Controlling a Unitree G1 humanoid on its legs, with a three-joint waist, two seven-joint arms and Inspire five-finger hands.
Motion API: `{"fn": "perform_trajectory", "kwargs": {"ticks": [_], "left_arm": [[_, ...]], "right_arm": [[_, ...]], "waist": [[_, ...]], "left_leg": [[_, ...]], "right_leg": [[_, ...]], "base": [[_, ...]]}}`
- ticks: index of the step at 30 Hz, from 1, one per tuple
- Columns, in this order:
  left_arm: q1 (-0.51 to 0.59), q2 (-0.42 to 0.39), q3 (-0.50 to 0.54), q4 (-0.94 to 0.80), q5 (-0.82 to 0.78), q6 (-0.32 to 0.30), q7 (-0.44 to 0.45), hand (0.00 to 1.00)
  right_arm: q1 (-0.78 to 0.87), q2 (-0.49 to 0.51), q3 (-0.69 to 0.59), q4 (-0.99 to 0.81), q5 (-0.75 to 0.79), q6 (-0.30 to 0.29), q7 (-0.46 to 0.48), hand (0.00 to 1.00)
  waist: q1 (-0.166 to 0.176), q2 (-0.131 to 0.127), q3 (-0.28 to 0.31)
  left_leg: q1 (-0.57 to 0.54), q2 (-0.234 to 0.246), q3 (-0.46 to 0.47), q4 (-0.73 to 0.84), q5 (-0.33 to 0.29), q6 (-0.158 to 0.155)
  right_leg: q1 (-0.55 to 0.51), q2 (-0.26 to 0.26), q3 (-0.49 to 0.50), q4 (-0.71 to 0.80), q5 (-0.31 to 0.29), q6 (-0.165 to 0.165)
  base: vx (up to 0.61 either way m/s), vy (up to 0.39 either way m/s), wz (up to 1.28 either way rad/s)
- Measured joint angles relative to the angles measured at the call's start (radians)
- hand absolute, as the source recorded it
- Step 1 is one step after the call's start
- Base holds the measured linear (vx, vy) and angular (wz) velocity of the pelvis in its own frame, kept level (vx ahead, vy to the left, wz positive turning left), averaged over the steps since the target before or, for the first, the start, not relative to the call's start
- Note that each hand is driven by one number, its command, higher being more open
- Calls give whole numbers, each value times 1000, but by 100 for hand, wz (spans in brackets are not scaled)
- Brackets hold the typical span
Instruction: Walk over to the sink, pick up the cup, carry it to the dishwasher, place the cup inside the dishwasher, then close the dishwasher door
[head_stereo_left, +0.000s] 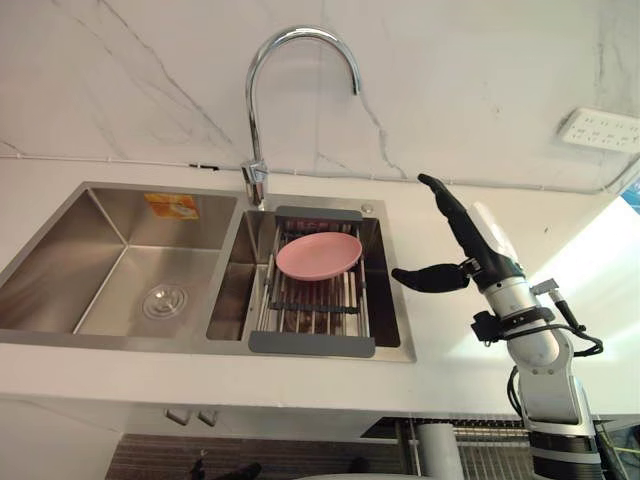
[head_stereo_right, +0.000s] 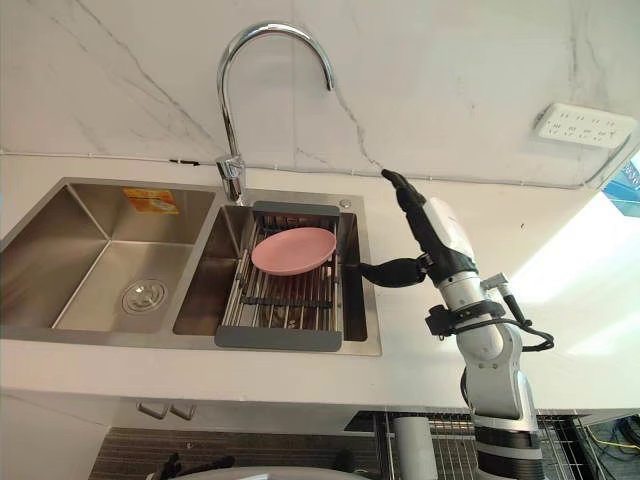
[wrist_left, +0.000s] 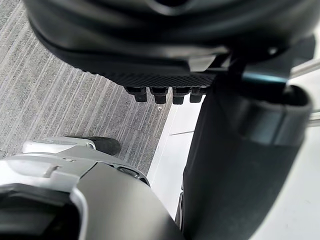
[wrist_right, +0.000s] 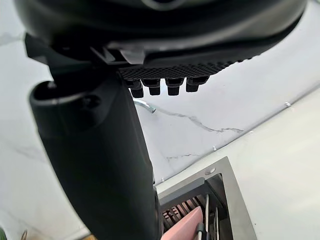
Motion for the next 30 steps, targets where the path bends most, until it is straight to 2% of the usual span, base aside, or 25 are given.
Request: {"fn": "perform_trajectory", "kwargs": {"ticks": [7, 14, 30], "left_arm": [[-4, 1, 0, 2, 10, 3, 0, 100], [-15, 2, -1, 3, 11, 14, 0, 100], [-36, 14, -12, -2, 11, 53, -12, 100]], "right_arm": [[-48, -24, 140, -1, -143, -34, 42, 100], [-130, -41, 226, 37, -250, -44, 9, 100], [-258, -40, 418, 374, -416, 51, -97, 100]], "waist": [[6, 0, 0], [18, 0, 0], [43, 3, 1]], "left_leg": [[-3, -1, -2, 1, -1, 1], [-18, 0, -12, 10, -1, 1], [-35, -6, -41, 12, 2, 3]], "right_leg": [[-1, -1, -2, 0, 0, 0], [-8, -3, -11, 0, 0, 0], [-9, -14, -41, 0, -1, 2]], "base": [[8, 28, 1], [-1, 8, 3], [8, 32, 6]]}}
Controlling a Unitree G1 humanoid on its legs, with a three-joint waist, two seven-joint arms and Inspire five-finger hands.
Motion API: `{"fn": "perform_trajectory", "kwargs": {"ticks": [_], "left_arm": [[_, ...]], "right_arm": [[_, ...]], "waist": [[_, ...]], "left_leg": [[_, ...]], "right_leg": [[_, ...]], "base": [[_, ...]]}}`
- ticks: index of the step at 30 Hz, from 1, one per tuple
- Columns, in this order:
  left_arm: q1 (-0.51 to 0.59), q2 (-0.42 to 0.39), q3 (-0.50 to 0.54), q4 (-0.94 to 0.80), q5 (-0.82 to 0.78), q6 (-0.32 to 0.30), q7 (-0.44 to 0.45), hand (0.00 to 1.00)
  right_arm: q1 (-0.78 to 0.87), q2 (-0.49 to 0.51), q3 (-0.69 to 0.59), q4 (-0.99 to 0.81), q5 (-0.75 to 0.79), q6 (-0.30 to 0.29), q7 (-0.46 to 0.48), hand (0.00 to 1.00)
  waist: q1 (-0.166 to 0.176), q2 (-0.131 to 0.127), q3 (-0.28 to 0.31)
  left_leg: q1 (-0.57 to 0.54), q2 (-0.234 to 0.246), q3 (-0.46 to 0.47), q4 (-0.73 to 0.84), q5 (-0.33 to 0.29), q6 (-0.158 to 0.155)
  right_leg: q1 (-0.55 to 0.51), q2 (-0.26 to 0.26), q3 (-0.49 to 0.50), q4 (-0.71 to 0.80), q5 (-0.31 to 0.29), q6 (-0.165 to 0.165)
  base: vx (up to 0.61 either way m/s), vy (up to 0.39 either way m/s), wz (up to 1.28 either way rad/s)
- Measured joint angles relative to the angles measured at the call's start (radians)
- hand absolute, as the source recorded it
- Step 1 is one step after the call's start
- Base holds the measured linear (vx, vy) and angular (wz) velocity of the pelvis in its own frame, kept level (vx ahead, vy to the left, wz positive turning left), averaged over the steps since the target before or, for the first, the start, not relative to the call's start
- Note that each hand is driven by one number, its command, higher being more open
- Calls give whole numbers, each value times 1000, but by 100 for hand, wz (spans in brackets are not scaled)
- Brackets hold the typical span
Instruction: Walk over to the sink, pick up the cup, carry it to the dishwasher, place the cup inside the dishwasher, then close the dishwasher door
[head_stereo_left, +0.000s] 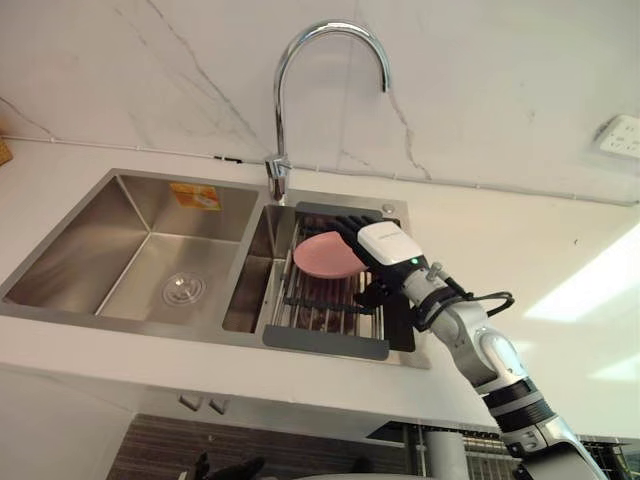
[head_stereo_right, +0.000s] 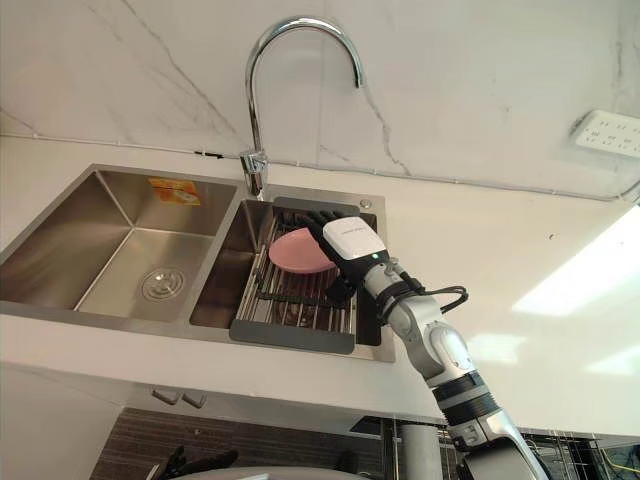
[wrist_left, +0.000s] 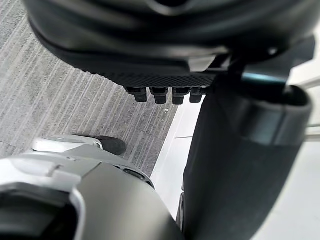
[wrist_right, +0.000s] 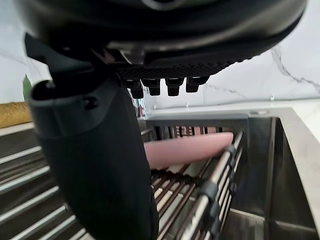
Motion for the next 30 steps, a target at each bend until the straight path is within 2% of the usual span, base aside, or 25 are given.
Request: {"fn": "perform_trajectory", "kwargs": {"ticks": [8, 15, 20, 21, 30], "left_arm": [[-3, 12, 0, -6, 0, 18, -17, 100], [-4, 13, -12, -16, 0, 22, -25, 100], [-3, 13, -12, -22, 0, 25, -26, 100], [-3, 13, -12, -25, -1, 26, -26, 100], [-5, 11, -29, -46, -1, 26, -30, 100]], "right_arm": [[-66, 11, 44, 111, -23, 35, -35, 100], [-103, 21, 61, 195, -93, 80, -141, 100], [-128, 25, 62, 219, -150, 79, -199, 100], [-137, 27, 62, 230, -176, 82, -206, 0], [-180, 27, 68, 318, -226, 94, -244, 0]], "waist": [[3, 15, 9], [14, 19, 11], [15, 28, 17], [16, 29, 18], [30, 28, 19]], "left_leg": [[1, -1, -3, -3, 1, 0], [0, -4, -12, -6, 7, 1], [0, -4, -13, -13, 9, 0], [0, -5, -13, -14, 9, 0], [0, -7, -15, -16, 9, 0]], "right_leg": [[0, -2, -10, 0, -1, 1], [4, -5, -19, 0, -1, 2], [0, -5, -21, 0, -2, 3], [0, -5, -21, 0, -2, 3], [0, -8, -24, 0, -2, 4]], "base": [[13, 30, 1], [-4, 32, 4], [0, 0, 0], [0, 0, 0], [15, 30, 1]]}}
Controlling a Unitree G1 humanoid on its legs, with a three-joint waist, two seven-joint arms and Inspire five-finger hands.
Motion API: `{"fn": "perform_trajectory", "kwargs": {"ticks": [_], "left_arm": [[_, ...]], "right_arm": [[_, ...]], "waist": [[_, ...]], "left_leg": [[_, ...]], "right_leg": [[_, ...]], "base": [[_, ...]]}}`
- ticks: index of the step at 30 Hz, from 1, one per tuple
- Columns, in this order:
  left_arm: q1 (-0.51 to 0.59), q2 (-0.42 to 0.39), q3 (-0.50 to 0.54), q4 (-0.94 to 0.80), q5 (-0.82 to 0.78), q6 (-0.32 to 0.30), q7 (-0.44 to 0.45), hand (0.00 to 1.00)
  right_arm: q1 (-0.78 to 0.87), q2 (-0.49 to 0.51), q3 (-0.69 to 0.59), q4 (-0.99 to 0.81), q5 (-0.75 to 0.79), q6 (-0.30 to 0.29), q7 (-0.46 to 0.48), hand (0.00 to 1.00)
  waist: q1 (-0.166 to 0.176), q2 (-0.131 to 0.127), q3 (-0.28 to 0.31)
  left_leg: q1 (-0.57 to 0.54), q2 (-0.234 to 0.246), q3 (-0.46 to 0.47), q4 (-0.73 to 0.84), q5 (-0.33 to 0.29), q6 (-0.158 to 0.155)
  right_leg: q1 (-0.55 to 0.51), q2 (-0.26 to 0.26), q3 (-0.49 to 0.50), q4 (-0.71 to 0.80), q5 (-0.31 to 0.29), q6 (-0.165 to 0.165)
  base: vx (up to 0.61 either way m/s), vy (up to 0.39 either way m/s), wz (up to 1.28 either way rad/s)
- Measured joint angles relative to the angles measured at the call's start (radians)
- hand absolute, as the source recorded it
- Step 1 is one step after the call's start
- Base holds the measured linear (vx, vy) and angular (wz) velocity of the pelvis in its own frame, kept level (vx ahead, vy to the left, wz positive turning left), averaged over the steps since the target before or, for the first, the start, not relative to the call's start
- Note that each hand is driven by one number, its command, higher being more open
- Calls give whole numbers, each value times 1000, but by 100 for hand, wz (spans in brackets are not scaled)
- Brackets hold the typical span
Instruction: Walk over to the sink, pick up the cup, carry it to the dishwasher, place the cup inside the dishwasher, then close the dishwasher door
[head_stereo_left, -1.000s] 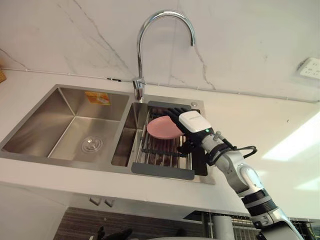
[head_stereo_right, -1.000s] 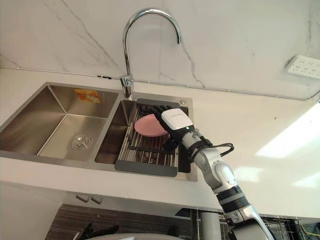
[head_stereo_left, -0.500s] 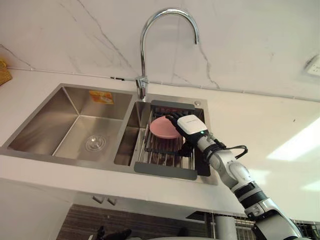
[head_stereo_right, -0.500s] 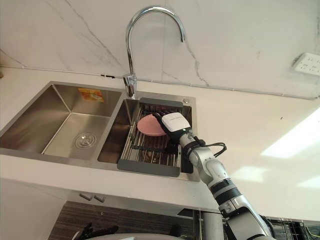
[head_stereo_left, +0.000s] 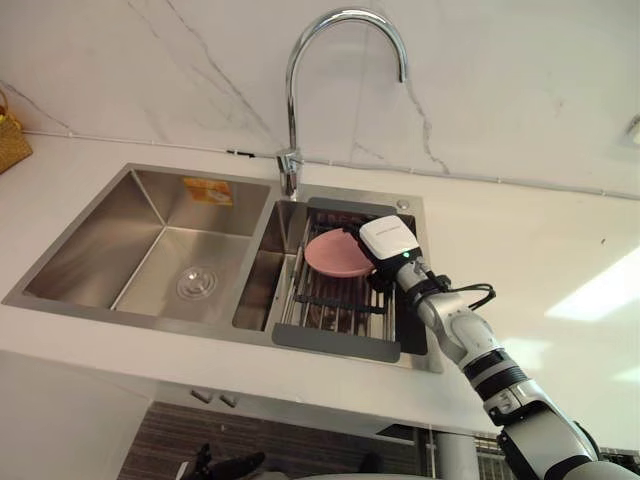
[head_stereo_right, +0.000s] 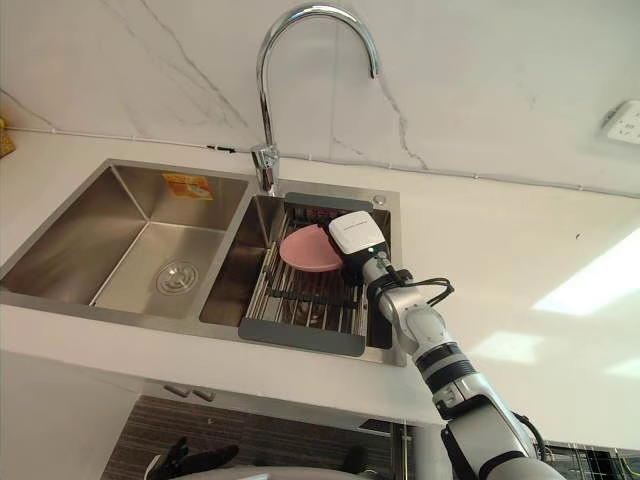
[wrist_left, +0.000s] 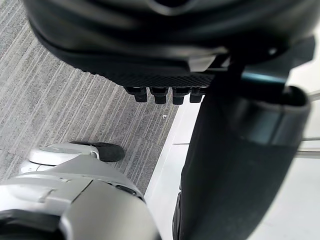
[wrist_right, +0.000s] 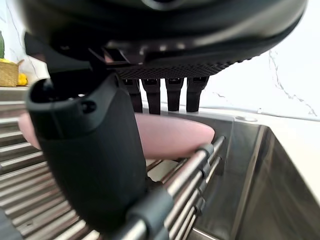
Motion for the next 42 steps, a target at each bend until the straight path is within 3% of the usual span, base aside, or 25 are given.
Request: {"fn": "perform_trajectory", "kwargs": {"ticks": [6, 16, 30, 39, 42], "left_arm": [[2, -2, 0, 0, 0, 2, -4, 100], [2, -3, 1, -1, -1, -3, -4, 100], [9, -3, 4, 6, 0, -29, 4, 100], [15, -3, 4, 5, -1, -34, 22, 100], [17, -10, 21, -7, -1, -35, 23, 100]], "right_arm": [[-22, 0, 2, 18, -15, 15, -99, 0], [-24, -3, 1, 8, -11, -13, -137, 0], [104, -62, -186, -417, 147, -99, -150, 0], [216, -62, -255, -543, 223, -145, -150, 0], [293, -62, -337, -625, 247, -163, -150, 0]], "waist": [[5, -2, 10], [3, -5, 25], [-7, -12, 25], [-17, -27, 16], [-18, -28, 15]], "left_leg": [[1, -1, -1, -1, 0, 0], [1, -2, 0, -5, 0, 0], [4, 2, 17, 4, -3, 5], [17, 5, 42, 4, -5, 4], [15, 5, 44, 12, -9, 5]], "right_leg": [[0, -1, -1, 0, -1, 1], [-2, -2, 0, 0, -1, 2], [-4, 6, 27, 0, 2, 2], [-4, 11, 50, 0, 5, -2], [-3, 11, 51, 0, 7, 0]], "base": [[0, 0, 0], [0, 0, 0], [-3, 6, -4], [-8, 27, -8], [5, 31, -1]]}}
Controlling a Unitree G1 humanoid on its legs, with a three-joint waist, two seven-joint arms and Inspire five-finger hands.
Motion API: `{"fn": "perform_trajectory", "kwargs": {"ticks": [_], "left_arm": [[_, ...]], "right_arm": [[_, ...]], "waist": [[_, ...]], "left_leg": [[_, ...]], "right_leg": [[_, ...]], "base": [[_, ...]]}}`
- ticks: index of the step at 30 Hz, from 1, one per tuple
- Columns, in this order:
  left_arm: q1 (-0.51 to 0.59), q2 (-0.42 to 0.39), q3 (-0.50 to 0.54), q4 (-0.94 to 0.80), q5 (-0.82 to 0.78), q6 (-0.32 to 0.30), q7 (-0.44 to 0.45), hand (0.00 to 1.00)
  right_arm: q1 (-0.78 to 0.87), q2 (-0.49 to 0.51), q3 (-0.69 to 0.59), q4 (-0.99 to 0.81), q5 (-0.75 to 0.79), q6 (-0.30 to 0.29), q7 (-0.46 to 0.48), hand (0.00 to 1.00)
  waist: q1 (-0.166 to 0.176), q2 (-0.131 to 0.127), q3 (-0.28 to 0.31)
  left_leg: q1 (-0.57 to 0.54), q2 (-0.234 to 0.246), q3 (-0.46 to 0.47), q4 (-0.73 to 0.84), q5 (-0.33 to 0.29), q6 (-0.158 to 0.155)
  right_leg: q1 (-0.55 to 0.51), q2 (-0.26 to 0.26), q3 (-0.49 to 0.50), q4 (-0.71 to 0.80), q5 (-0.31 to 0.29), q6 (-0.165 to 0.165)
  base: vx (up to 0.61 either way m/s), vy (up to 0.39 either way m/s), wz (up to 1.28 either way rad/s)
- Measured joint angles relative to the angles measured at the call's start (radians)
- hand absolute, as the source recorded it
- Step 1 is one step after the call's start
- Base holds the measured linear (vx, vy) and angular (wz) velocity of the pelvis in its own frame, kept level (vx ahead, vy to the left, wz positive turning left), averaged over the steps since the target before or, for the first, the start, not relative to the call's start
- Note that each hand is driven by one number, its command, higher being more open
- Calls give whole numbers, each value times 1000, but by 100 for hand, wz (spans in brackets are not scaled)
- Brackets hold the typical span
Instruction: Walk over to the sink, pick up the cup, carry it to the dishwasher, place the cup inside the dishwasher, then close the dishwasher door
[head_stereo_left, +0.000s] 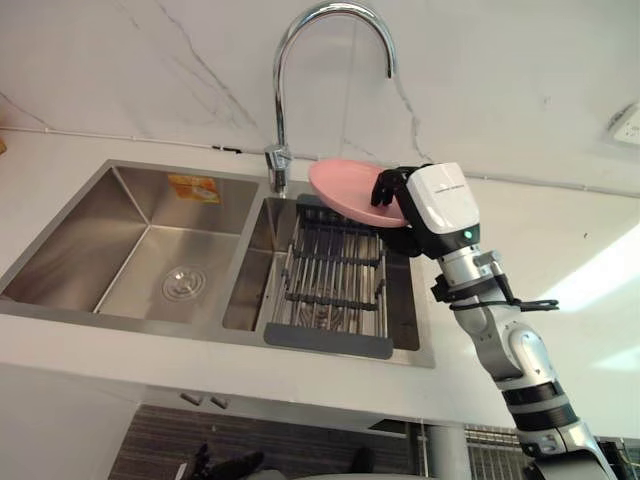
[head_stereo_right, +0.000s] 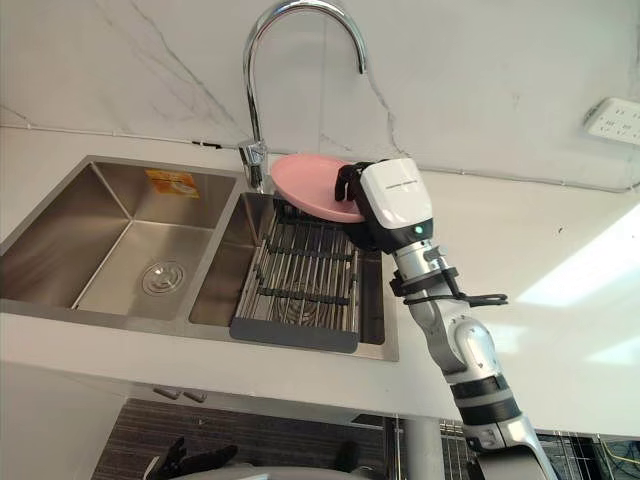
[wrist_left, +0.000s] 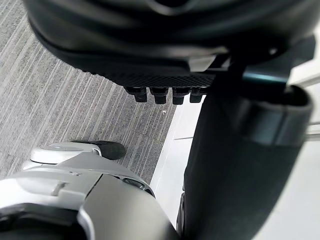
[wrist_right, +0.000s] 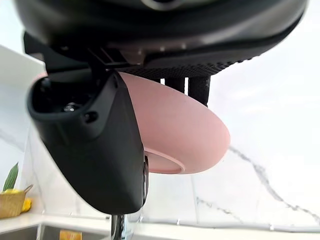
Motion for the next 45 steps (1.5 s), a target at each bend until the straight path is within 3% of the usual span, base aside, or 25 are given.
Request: {"fn": "perform_trajectory", "kwargs": {"ticks": [3, 5, 8, 11, 13, 15, 16, 17, 18, 19, 21, 22, 23, 24, 25, 26, 27, 28, 29, 30, 31, 33, 35, 39, 45], "left_arm": [[18, -10, 27, -32, 2, -14, -8, 100], [42, -24, 48, -40, 2, -41, -13, 100], [113, -86, 62, -103, -2, -82, -9, 100], [105, -75, 26, -112, 20, -100, -6, 100], [92, -55, 11, -97, 41, -97, 2, 100], [90, -42, 3, -85, 29, -87, 6, 100], [86, -42, 3, -75, 27, -84, 8, 100], [67, -47, 19, -48, 18, -72, 12, 100], [60, -58, 26, -33, -4, -66, 12, 100], [62, -60, 39, -28, -14, -62, 15, 100], [93, -39, 40, -15, -18, -36, 39, 100], [95, -31, 42, -16, -20, -32, 42, 100], [85, -30, 62, -10, -23, -19, 49, 100], [75, -20, 85, 11, -18, -12, 63, 100], [64, 4, 89, 51, -11, -5, 62, 100], [59, 11, 86, 56, -10, 5, 62, 100], [62, 18, 87, 57, -16, 16, 72, 100], [78, 38, 103, 58, -21, 24, 76, 100], [82, 49, 109, 59, -20, 24, 76, 100], [85, 65, 119, 59, -17, 24, 74, 100], [85, 69, 120, 59, -10, 22, 72, 100], [67, 40, 134, 76, 33, 15, 65, 100], [67, -6, 137, 78, 55, -10, 62, 100], [77, -29, 145, 84, 94, -31, 82, 100], [88, -39, 144, 86, 109, -58, 81, 100]], "right_arm": [[141, 0, -165, -148, 20, -13, 0, 0], [167, -2, -249, -171, 39, -13, -6, 0], [165, -35, -305, -171, 39, -21, -22, 0], [168, -76, -343, -171, 39, -19, -57, 0], [169, -76, -351, -170, 53, -8, -76, 0], [193, -63, -373, -169, 62, -9, -88, 0], [195, -53, -374, -169, 63, -9, -88, 0], [193, -34, -370, -169, 64, -10, -88, 0], [180, -33, -348, -166, 65, -12, -88, 0], [173, -32, -329, -158, 66, -15, -87, 0], [145, -33, -263, -126, 65, -49, -87, 0], [136, -33, -252, -126, 65, -56, -87, 0], [120, -42, -231, -121, 62, -59, -87, 0], [90, -50, -217, -106, 50, -68, -86, 0], [57, -38, -216, -89, 48, -64, -84, 0], [59, -40, -219, -83, 48, -55, -85, 0], [62, -40, -220, -61, 48, -49, -84, 0], [66, -41, -221, -29, 47, -45, -77, 0], [70, -41, -221, -27, 47, -43, -72, 0], [70, -41, -222, -29, 52, -47, -55, 0], [68, -41, -223, -31, 53, -52, -47, 0], [118, -37, -241, -33, 53, -75, 0, 0], [191, -26, -268, -36, 51, -90, 33, 0], [299, 42, -339, -51, 42, -103, 73, 0], [395, 134, -368, -74, 26, -120, 107, 0]], "waist": [[-18, 0, 0], [-35, 3, 0], [-30, 37, 8], [-49, 56, 16], [-71, 42, 34], [-88, 35, 49], [-90, 31, 56], [-89, 63, 55], [-77, 73, 63], [-74, 73, 63], [-64, 53, 43], [-59, 40, 40], [-56, 27, 38], [-39, 28, 25], [-1, 29, 31], [-6, 25, 32], [-28, 16, 26], [-30, 4, 16], [-26, -14, 3], [-22, -26, -10], [-17, -29, -13], [-18, -10, -16], [-21, -7, -23], [-39, -4, -25], [-47, -5, -24]], "left_leg": [[-12, -3, -25, 26, -12, 4], [-29, -4, -32, 115, -62, 7], [-80, 41, -60, 371, -201, 21], [-88, 35, -108, 420, -287, 18], [-109, 14, -66, 446, -300, 40], [-126, -8, 19, 461, -313, 64], [-124, -9, 45, 455, -301, 79], [-118, 6, 104, 433, -286, 92], [-95, 17, 167, 405, -273, 90], [-78, 21, 193, 390, -268, 87], [-29, 35, 285, 385, -263, 79], [-35, 34, 296, 406, -264, 78], [-66, 23, 242, 425, -283, 75], [-100, -15, 132, 371, -291, 83], [-95, 12, 185, 342, -244, 91], [-95, 17, 191, 345, -239, 86], [-89, 25, 192, 349, -236, 83], [-79, 29, 205, 350, -233, 76], [-82, 33, 214, 351, -231, 70], [-101, 49, 228, 355, -224, 50], [-111, 60, 240, 358, -220, 42], [-119, 94, 246, 355, -204, 22], [-92, 86, 247, 318, -187, 10], [-61, 63, 246, 222, -122, 5], [-31, 39, 248, 148, -85, 2]], "right_leg": [[9, -7, -16, 6, -2, 2], [12, -8, 9, 18, -6, 6], [-39, 25, 145, 112, -47, 3], [-95, 59, 271, 131, -7, 11], [-142, 54, 339, 133, 37, 30], [-203, 38, 391, 168, 33, 31], [-214, 27, 375, 178, 8, 31], [-255, -4, 276, 261, -58, 0], [-304, -43, 170, 444, -128, -35], [-307, -66, 124, 533, -163, -39], [-233, -160, -36, 740, -284, -98], [-225, -161, -58, 708, -285, -86], [-211, -125, -82, 644, -275, -87], [-202, -49, -20, 485, -239, -51], [-206, -37, 2, 529, -285, -115], [-209, -67, -12, 610, -317, -135], [-173, -117, -20, 655, -342, -104], [-86, -178, -43, 585, -326, -36], [-60, -181, -34, 513, -303, 19], [-21, -134, -25, 364, -282, 82], [0, -111, -22, 282, -262, 103], [77, -34, -18, 77, -151, 76], [111, -19, -16, 10, -123, 70], [103, -18, -5, 7, -117, 62], [96, -25, 6, 6, -104, 58]], "base": [[26, 48, 15], [-9, 91, -39], [-94, 118, -126], [-144, 130, -137], [-193, 160, -117], [-195, 150, -99], [-210, 140, -100], [-157, 99, -116], [-152, 84, -121], [-48, 41, -127], [9, -9, -116], [-9, -68, -98], [-92, -27, -116], [-169, -32, -174], [-135, 5, -154], [-73, -49, -96], [2, -108, -29], [3, -148, -29], [13, -215, -43], [-4, -187, -43], [-5, -241, -47], [6, -189, -30], [-2, -118, -12], [-14, -76, -8], [-59, 20, -7]]}}
